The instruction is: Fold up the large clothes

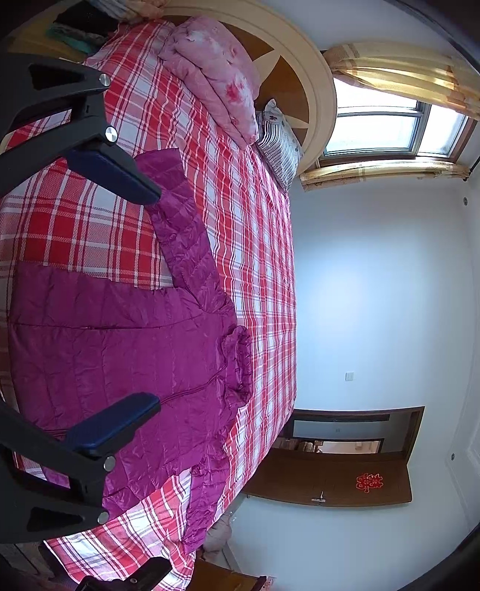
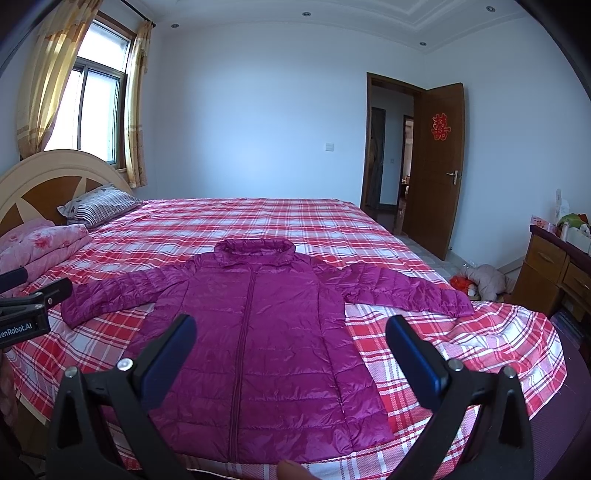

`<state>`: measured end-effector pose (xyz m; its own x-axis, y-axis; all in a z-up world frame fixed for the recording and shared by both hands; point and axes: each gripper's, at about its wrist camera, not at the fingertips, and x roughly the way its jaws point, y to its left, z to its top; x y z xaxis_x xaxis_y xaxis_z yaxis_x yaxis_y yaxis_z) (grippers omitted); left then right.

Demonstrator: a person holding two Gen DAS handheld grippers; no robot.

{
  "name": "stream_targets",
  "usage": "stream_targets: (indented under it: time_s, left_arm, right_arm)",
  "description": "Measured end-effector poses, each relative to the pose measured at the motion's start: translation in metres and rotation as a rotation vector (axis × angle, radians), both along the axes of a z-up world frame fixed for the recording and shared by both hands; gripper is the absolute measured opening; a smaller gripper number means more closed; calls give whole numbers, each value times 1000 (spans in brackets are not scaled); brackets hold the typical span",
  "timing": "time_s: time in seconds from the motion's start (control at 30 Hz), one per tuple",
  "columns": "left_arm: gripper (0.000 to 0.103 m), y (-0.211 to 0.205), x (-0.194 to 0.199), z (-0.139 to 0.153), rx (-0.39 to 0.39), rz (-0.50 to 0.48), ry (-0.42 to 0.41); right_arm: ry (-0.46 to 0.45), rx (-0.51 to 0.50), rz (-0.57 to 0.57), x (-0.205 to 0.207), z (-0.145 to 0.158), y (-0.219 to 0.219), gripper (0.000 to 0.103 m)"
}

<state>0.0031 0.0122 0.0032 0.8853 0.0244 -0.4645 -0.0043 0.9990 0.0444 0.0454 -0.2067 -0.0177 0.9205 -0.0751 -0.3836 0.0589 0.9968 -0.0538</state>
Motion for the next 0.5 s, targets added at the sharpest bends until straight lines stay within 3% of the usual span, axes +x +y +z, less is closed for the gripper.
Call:
stream_targets:
  time_s: [0.5]
  left_arm:
    - [102, 2, 1, 0, -2, -1, 3]
  right_arm:
    - [1, 2, -1, 1, 0, 0, 103]
